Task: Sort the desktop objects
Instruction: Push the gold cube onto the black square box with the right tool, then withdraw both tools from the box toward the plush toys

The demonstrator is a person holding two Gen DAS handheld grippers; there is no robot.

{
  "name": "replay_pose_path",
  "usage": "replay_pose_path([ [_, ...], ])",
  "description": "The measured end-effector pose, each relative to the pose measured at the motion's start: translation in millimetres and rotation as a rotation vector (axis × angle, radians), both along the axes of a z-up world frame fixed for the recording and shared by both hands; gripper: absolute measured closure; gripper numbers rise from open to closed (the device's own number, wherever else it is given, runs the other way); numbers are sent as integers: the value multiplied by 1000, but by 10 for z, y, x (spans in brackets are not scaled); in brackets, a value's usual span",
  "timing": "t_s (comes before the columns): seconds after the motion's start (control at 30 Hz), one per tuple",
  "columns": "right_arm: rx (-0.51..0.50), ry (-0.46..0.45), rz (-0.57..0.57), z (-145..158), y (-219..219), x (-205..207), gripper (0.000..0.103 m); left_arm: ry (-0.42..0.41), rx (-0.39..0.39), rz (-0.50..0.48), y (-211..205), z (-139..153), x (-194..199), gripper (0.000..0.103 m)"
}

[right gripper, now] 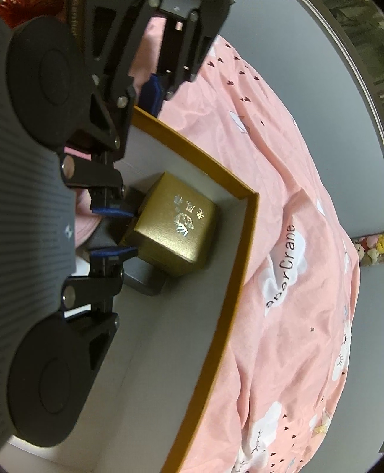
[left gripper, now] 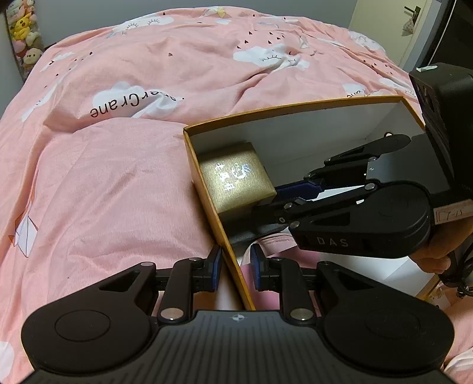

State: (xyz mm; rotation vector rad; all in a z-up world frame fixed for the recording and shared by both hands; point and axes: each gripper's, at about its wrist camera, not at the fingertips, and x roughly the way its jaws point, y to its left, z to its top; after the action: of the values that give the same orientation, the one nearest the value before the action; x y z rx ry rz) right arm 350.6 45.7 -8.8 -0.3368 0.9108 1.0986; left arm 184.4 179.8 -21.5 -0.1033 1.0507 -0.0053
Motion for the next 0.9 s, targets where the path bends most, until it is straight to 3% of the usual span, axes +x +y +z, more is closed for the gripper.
replay_pose_path([
  [0.57,-7,-17,-8,134,-136,-43,78,-58,58,59,-69,180,-113,80],
  [0.7,17,-35,5,278,-295,-195,65,-120,91,61,-193,336,-226,80],
  [0.9,68,-73,32,503,-606,-524,60,-242,189,41,-500,628,-484,79],
])
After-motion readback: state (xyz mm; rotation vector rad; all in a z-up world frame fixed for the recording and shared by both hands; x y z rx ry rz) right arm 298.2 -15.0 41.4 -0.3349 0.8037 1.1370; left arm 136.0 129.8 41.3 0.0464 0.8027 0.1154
